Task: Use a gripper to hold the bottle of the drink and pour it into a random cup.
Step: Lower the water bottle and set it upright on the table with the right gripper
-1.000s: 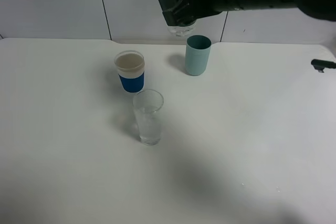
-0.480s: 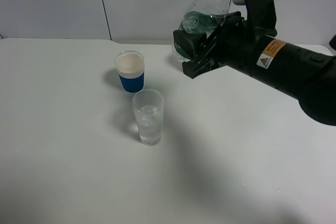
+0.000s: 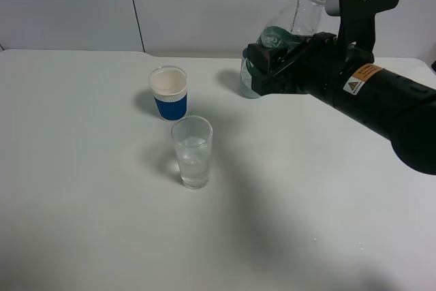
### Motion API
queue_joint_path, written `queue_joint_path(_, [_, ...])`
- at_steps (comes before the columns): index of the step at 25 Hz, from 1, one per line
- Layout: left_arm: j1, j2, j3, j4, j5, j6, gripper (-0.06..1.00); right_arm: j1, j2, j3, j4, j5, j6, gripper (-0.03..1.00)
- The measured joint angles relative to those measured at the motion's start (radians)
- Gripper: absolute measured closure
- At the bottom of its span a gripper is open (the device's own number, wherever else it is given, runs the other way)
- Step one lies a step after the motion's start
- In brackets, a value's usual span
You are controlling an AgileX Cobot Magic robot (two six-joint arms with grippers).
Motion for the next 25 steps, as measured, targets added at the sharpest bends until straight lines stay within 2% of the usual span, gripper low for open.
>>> queue_joint_path(15, [0.000, 0.000, 0.000, 0.000, 0.000, 0.000, -0.05, 0.000, 0.278, 0.005, 0.023, 0.001, -0.003, 0.40])
queue_joint_path(25, [0.000, 0.000, 0.000, 0.000, 0.000, 0.000, -0.05, 0.000, 0.306, 0.005, 0.016, 0.013, -0.025, 0.40])
